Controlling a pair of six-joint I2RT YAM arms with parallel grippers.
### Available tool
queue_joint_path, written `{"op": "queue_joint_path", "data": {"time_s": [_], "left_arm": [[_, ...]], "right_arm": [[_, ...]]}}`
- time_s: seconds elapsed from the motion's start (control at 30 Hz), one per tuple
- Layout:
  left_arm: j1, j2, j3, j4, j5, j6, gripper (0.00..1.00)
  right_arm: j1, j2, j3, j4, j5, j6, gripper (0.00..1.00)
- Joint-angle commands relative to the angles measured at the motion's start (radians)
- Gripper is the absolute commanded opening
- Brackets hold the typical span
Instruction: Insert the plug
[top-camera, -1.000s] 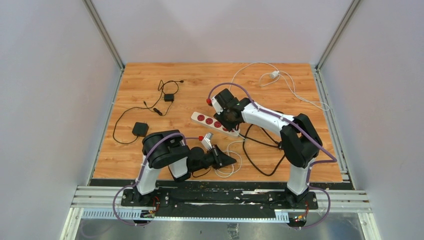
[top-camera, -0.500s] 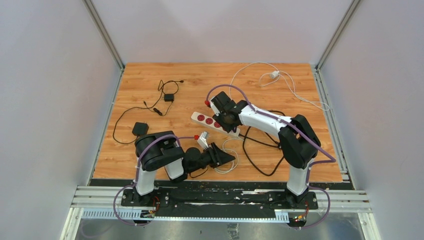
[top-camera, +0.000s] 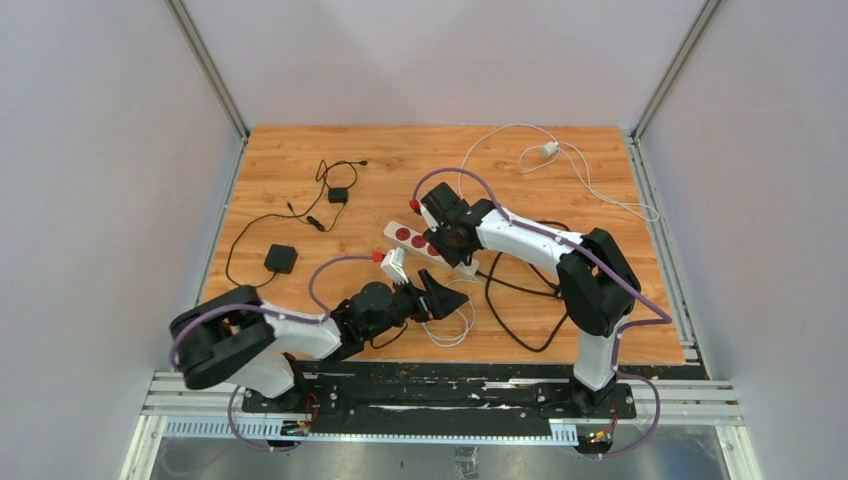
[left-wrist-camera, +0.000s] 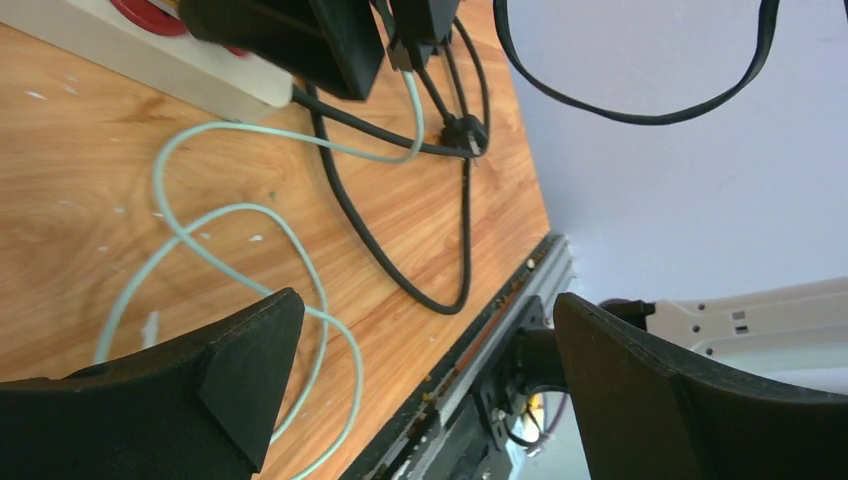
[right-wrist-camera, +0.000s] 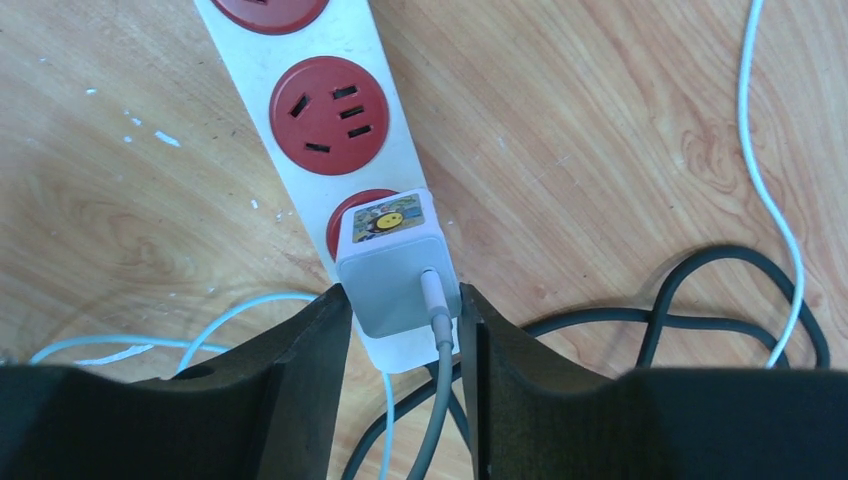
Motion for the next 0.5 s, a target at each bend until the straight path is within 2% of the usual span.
{"op": "queue_joint_path", "data": {"time_s": [0.0, 0.1, 0.2, 0.23, 0.3, 0.33, 0.47], "left_arm": [[-0.005, -0.179, 0.034, -0.435, -0.14, 0.137, 1.0], [-0.005, -0.292, 0.061, -0.646, -0.204, 0.17, 1.0], [-0.005, -0.376, 0.087, -0.781, -0.263, 0.191, 1.0], [-0.005, -0.406, 0.094, -0.818, -0.281, 0.199, 1.0], [-0.005, -0.465, 0.117, -0.899, -0.317, 0.214, 1.0], [-0.005, -0.496, 0.136, -0.957, -0.34, 0.218, 1.0], [-0.005, -0.609, 0.238, -1.258, -0.473, 0.247, 1.0]], "right_arm": [[0.046, 0.035, 0.019, -0.104, -0.123, 0.084, 0.52], [0.046, 0.019, 0.041, -0.105, -0.083, 0.11, 0.64], [0.045, 0.003, 0.063, -0.106, -0.058, 0.112, 0.73], [0.045, -0.003, 0.071, -0.106, -0.043, 0.117, 0.78], [0.045, -0.015, 0.088, -0.105, -0.008, 0.122, 0.95], [0.045, -0.021, 0.096, -0.106, 0.012, 0.123, 0.99], [0.039, -0.04, 0.151, -0.107, 0.064, 0.108, 1.0]]}}
